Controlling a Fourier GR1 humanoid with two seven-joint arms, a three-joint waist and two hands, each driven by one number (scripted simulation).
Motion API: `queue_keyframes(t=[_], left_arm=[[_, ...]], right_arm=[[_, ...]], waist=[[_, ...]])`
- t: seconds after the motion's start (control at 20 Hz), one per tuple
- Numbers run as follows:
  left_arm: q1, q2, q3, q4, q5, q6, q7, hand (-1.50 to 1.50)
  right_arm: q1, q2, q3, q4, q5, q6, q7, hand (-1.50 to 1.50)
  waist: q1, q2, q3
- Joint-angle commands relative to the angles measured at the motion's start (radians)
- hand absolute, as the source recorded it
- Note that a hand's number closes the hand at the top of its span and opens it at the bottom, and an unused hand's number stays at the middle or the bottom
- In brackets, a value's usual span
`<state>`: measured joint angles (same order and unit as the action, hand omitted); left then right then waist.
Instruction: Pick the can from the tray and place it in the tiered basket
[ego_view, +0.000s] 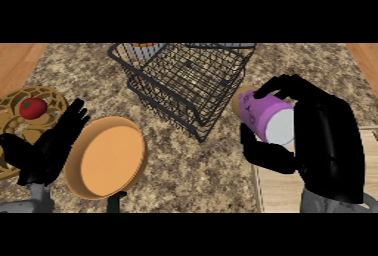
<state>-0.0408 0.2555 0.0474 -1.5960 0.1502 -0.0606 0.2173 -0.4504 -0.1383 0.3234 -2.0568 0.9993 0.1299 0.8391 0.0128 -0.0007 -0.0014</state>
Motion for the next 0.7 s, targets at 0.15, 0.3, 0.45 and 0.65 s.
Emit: queue_keyframes(t=[0.15,0.3,0.45,0.65], left_arm=[[0.000,-0.031,-0.013,0.038,-0.025,-0.001,-0.020,0.00],[-0.010,-0.029,0.010,0.042,-0.026,0.005,-0.039,0.00],[-0.042,-0.006,0.022,0.021,-0.002,-0.022,0.017,0.00],[-0.021,-0.020,0.011,0.048,-0.032,-0.023,-0.021,0.00]], right_arm=[[-0.324,0.135,-0.002,0.313,0.023,-0.034,0.107,1.50],[-0.397,0.137,-0.012,0.506,0.013,-0.169,0.080,1.50],[-0.516,0.137,-0.048,0.583,-0.053,-0.139,0.124,1.50],[-0.563,0.138,0.031,0.711,-0.086,-0.247,0.193,1.50]], waist=[[0.002,0.002,0.000],[0.006,0.004,0.001],[0.004,0.002,0.001],[0.006,0.002,0.001]])
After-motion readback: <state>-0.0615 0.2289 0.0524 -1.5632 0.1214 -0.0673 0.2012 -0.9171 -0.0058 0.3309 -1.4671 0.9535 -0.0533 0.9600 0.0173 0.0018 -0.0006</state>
